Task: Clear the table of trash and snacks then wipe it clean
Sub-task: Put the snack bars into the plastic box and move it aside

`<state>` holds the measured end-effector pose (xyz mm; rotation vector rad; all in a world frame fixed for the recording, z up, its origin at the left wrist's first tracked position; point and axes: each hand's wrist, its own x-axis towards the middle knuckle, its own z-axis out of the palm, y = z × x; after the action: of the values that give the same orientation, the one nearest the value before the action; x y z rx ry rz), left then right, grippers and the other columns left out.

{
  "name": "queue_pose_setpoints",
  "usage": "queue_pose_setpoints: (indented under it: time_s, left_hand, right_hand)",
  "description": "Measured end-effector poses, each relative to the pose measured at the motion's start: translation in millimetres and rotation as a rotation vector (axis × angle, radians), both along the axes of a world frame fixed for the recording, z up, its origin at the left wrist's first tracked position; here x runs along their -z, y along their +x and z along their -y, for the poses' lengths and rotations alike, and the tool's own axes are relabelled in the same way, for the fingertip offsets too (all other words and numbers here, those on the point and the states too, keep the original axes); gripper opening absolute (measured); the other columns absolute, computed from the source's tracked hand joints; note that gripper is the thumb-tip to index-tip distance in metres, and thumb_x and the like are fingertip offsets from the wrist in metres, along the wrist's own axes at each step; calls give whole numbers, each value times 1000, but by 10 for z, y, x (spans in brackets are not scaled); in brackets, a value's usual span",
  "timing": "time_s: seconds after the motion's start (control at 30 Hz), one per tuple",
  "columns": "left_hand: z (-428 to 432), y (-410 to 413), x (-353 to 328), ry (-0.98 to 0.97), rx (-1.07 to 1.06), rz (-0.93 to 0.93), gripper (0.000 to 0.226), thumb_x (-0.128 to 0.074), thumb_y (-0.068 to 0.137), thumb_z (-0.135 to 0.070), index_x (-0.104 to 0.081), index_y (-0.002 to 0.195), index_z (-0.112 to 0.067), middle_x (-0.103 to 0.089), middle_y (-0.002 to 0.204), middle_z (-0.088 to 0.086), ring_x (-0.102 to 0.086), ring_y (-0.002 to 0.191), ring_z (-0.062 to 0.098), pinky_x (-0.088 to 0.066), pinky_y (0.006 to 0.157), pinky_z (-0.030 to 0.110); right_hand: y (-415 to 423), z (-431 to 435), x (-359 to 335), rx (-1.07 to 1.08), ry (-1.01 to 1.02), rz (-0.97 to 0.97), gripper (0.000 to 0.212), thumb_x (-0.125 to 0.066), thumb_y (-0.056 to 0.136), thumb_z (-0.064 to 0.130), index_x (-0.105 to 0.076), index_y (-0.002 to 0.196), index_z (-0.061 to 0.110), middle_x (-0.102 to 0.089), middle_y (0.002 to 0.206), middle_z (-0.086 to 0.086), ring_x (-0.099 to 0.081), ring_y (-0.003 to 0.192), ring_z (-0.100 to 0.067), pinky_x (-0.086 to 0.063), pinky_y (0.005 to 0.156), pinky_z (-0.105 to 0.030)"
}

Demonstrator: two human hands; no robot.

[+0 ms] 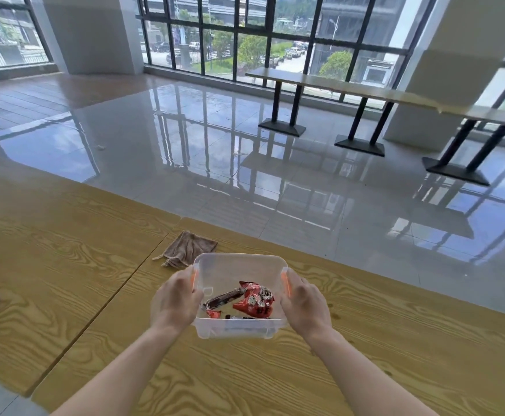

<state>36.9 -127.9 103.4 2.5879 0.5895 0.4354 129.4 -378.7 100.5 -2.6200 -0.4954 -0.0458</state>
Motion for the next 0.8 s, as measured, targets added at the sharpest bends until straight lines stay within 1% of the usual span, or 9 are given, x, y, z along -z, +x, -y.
queue_pose_setpoints:
  time_s: [0.07, 0.2, 0.33, 0.43, 0.5, 0.57, 0.63, 0.73, 0.8]
  left_hand:
    - [138, 104, -58, 7, 40, 10, 13, -67, 86, -21, -56, 90, -23, -56, 73, -7, -53, 57, 15, -37, 46, 27]
    - [451, 315, -124, 10, 126, 31, 14, -67, 86, -18, -54, 87, -23, -58, 72, -7, -56, 57, 14, -47, 48, 32]
    - [815, 493, -184, 19, 205, 46, 14, -64, 88, -19, -52, 82, -24, -56, 68, -8, -54, 54, 13, -44, 46, 31]
    - [1137, 600, -224, 1, 247, 35, 15, -61, 86, -19, -50, 77, -24, -55, 68, -8, -52, 55, 15, -33, 45, 29]
    - [1359, 675, -251, -12, 271, 9, 14, -60, 83, -19, -49, 76, -24, -55, 69, -9, -52, 57, 16, -30, 45, 29]
    - [1589, 758, -267, -6, 304, -13, 12, -61, 82, -19, -51, 78, -22, -57, 71, -7, -53, 60, 18, -32, 47, 30]
    - [1816, 832, -254, -15, 330, -18, 12, -61, 82, -19, -50, 77, -21, -57, 71, -6, -54, 60, 18, -35, 48, 32]
    - [2155, 926, -209, -30, 364, -21, 14, -62, 82, -17, -49, 77, -21, -56, 72, -6, -53, 60, 18, -36, 49, 32]
    - [2368, 993, -187, -35, 396, -28, 14, -61, 82, -17, -49, 77, -21, -56, 72, -6, -54, 61, 18, -38, 50, 33]
  right_hand:
    - [0, 177, -59, 33, 2, 12, 53, -61, 95, 27, -42, 143, 17, -68, 115, -5, -64, 105, -31, -53, 76, -36]
    - [2, 559, -167, 107, -2, 34, 53, -61, 95, 29, -43, 143, 16, -69, 116, -8, -65, 103, -30, -53, 75, -36]
    - [-14, 974, -244, 184, -12, 52, 52, -61, 95, 30, -44, 142, 17, -69, 116, -6, -65, 102, -28, -53, 76, -34]
    - [-55, 1310, -281, 243, -14, 51, 54, -63, 93, 27, -43, 142, 19, -68, 119, -4, -65, 105, -28, -53, 77, -36]
    - [-74, 1535, -292, 276, -17, 52, 54, -63, 92, 26, -43, 142, 20, -69, 118, -4, -65, 104, -28, -53, 76, -36]
    - [-77, 1769, -295, 312, -17, 55, 51, -62, 92, 26, -44, 140, 21, -69, 116, -3, -65, 102, -28, -50, 73, -35]
    - [-67, 2001, -295, 334, -21, 52, 51, -62, 92, 24, -44, 140, 20, -69, 117, -3, -64, 103, -28, -50, 73, -35]
    - [-48, 2346, -299, 369, -29, 35, 55, -63, 92, 25, -43, 142, 20, -68, 119, -4, -64, 106, -29, -53, 80, -38]
    - [-48, 2558, -310, 398, -39, 18, 56, -62, 92, 25, -41, 144, 20, -67, 123, -4, -63, 109, -29, -52, 83, -38]
